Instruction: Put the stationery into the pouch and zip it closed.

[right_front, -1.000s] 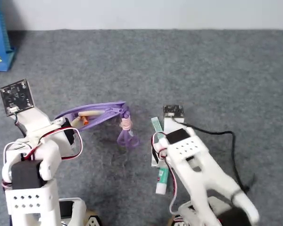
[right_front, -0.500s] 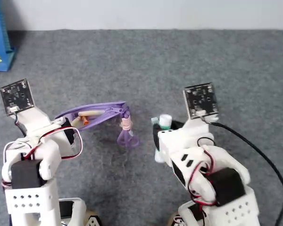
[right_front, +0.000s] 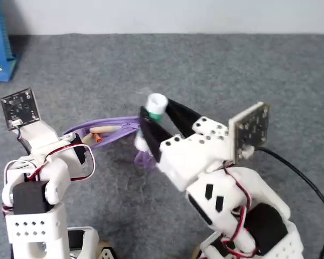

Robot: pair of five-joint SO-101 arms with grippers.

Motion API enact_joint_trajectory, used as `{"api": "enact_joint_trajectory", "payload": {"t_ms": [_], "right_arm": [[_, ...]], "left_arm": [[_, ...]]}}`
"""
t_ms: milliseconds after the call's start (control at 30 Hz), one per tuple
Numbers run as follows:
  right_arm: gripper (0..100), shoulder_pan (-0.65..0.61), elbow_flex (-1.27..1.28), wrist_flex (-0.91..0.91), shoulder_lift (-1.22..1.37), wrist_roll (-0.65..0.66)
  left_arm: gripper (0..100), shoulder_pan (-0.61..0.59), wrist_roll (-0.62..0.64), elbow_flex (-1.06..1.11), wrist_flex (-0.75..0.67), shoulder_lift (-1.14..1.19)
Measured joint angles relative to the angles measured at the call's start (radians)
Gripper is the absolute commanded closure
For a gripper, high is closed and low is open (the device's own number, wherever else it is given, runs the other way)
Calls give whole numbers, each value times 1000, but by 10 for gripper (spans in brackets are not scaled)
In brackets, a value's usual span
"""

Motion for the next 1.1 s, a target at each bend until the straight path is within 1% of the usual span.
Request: {"api": "enact_joint_trajectory", "payload": {"t_ms": [100,233,333,433,567,700,833,1000,1033,1100], "right_arm": [[991,-57,60,-135,-6,0],[991,-91,196,-324,0,8],[991,-123,311,-466,9,60],[991,-127,405,-620,55,121],[991,-126,446,-784,144,178],[991,-129,473,-821,215,190],[976,-129,506,-825,224,193],[804,-129,509,-825,224,213],[782,-130,509,-825,224,227],[773,-132,509,-825,224,244]], "left_arm": [[988,0,0,0,0,0],[988,0,0,0,0,0],[988,0,0,0,0,0],[988,0,0,0,0,0],[988,0,0,0,0,0],[988,0,0,0,0,0],[988,2,0,0,0,0],[988,3,0,0,0,0],[988,3,0,0,0,0],[988,2,0,0,0,0]]}}
